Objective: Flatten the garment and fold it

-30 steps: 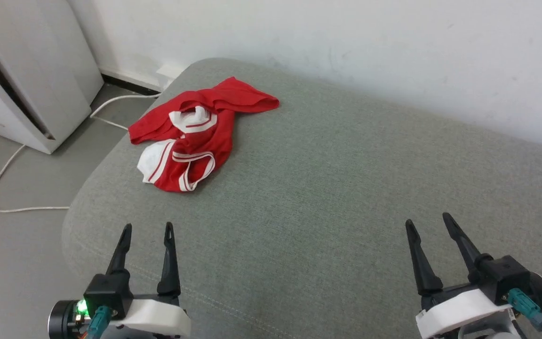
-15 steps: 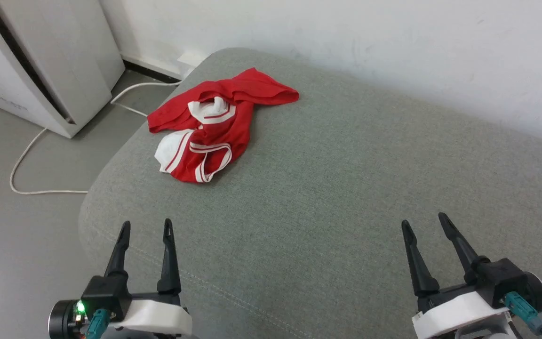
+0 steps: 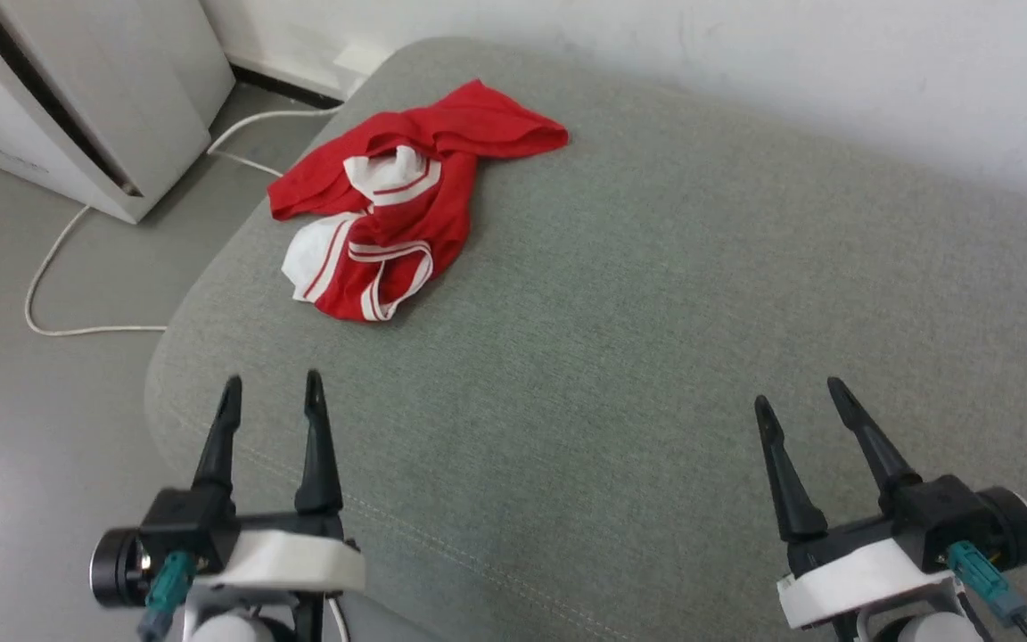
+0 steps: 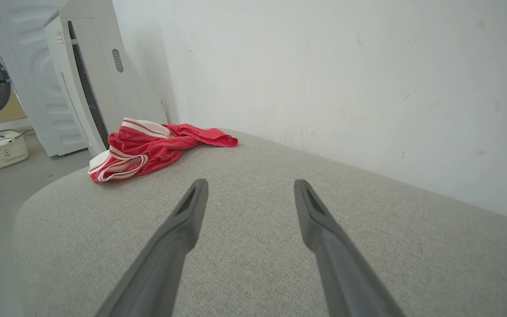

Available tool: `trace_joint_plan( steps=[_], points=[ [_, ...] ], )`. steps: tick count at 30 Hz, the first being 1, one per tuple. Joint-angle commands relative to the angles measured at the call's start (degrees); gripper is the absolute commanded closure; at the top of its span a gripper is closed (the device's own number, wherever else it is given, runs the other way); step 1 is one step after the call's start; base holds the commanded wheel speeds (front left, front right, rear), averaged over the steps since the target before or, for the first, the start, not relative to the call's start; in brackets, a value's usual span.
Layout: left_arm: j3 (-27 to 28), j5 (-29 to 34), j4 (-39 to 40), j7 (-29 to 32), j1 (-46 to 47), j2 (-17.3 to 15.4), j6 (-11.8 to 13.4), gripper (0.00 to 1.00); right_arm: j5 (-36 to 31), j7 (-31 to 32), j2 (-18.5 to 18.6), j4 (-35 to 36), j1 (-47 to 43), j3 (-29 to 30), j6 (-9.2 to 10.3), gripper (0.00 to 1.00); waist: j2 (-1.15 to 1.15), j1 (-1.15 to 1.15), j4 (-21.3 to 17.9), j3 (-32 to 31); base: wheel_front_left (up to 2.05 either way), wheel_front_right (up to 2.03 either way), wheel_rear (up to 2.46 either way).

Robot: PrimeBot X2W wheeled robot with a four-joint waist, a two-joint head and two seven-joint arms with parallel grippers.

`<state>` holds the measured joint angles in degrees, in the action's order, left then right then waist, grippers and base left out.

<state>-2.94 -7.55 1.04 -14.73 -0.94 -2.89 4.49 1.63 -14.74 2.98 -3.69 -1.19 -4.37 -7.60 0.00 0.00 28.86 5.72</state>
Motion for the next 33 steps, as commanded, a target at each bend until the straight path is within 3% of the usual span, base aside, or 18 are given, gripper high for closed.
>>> trace_joint_plan(
  steps=[1,5,11,17,24,33],
  points=[
    [0.26,0.06,-0.58,-0.27,2.36,-0.05,-0.91,0.0,-0.9,-0.26,-0.11,0.87,1.12,-0.4,0.11,0.0,0.0,0.0,-1.78,3.49,0.0,0.0,0.0],
    [1.33,-0.83,-5.85,-0.24,8.64,-1.44,-3.24,0.0,-3.59,-0.26,-0.11,2.84,2.46,-1.14,0.11,0.0,0.0,0.0,-3.88,8.2,0.0,0.0,0.0],
    [2.13,-1.29,-15.46,6.4,22.84,-7.48,-6.79,0.0,-6.5,0.29,-0.08,6.85,5.56,-2.02,0.11,0.0,0.0,0.0,-8.13,16.0,0.0,0.0,0.0],
    [2.23,-2.81,-24.38,17.9,36.44,-13.94,-9.87,0.0,-7.3,1.84,0.19,11.16,8.2,-2.91,0.11,0.0,0.0,0.0,-12.4,22.62,0.0,0.0,0.0],
    [2.09,-6.22,-35.57,32.15,48.44,-21.03,-11.47,0.0,-7.14,2.16,0.25,13.0,9.44,-3.12,0.11,0.0,0.0,0.0,-16.59,27.63,0.0,0.0,0.0],
    [1.55,-13.82,-46.95,50.48,54.54,-25.63,-11.93,0.0,-6.5,1.16,0.09,12.45,10.52,-3.29,0.11,0.0,0.0,0.0,-19.26,30.42,0.0,0.0,0.0]
  ],
)
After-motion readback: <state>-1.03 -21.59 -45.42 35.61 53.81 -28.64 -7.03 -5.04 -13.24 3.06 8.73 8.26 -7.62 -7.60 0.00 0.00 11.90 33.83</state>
